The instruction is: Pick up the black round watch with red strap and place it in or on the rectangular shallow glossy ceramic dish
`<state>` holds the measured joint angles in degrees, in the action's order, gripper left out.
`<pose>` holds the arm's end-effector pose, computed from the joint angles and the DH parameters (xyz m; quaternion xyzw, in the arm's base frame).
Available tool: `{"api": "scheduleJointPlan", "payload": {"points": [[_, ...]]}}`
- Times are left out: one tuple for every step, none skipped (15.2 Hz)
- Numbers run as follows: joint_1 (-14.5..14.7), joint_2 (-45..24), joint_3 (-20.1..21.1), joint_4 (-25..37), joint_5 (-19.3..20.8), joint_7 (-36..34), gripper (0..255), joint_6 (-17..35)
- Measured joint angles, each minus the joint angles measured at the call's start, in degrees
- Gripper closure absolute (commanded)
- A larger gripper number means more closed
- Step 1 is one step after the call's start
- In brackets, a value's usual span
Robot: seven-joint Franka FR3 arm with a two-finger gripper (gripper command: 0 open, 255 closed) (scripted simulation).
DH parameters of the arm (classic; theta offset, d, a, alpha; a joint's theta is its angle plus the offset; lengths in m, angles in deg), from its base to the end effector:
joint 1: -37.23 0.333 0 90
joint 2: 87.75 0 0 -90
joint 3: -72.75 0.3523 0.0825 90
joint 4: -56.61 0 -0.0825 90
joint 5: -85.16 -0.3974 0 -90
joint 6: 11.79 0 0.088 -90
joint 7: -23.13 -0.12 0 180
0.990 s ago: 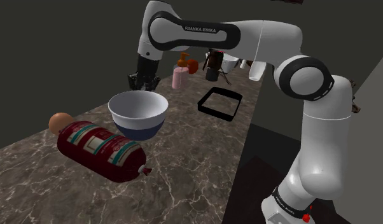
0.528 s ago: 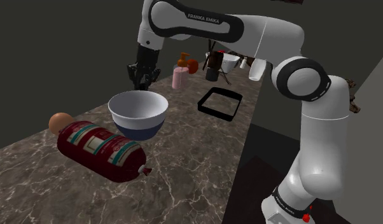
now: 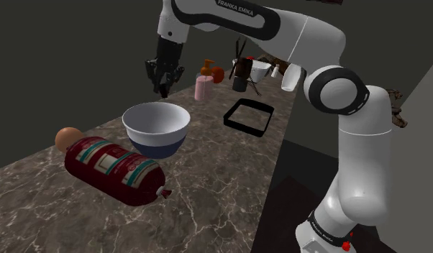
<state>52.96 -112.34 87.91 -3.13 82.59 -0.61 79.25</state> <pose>0.6282 0.3240 0.6397 -0.9938 -0.0481 -0.0237 0.0978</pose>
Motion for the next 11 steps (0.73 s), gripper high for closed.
{"api": "scheduleJointPlan", "payload": {"points": [[-1.01, 2.13, -0.06, -3.18, -0.64, 0.82, 255, 0.98], [-1.98, 4.03, -0.19, -5.81, -1.24, 1.73, 255, 1.63], [-3.03, 5.65, -0.41, -7.94, -1.85, 2.86, 255, 2.03], [-3.93, 7.46, -0.59, -10.05, -2.43, 3.79, 255, 2.21], [-5.12, 9.86, -0.90, -13.88, -3.26, 5.20, 255, 3.53], [-6.07, 12.46, -1.17, -17.53, -4.05, 6.33, 255, 4.45], [-6.95, 14.05, -1.56, -19.06, -4.63, 7.53, 255, 4.27], [-7.96, 16.24, -2.05, -22.12, -5.36, 9.01, 255, 5.00], [-8.79, 17.79, -2.54, -24.02, -5.90, 10.33, 255, 5.18], [-9.71, 19.44, -3.16, -25.97, -6.48, 11.85, 255, 5.26], [-10.33, 20.91, -3.60, -27.66, -6.89, 12.93, 255, 5.32]]}}
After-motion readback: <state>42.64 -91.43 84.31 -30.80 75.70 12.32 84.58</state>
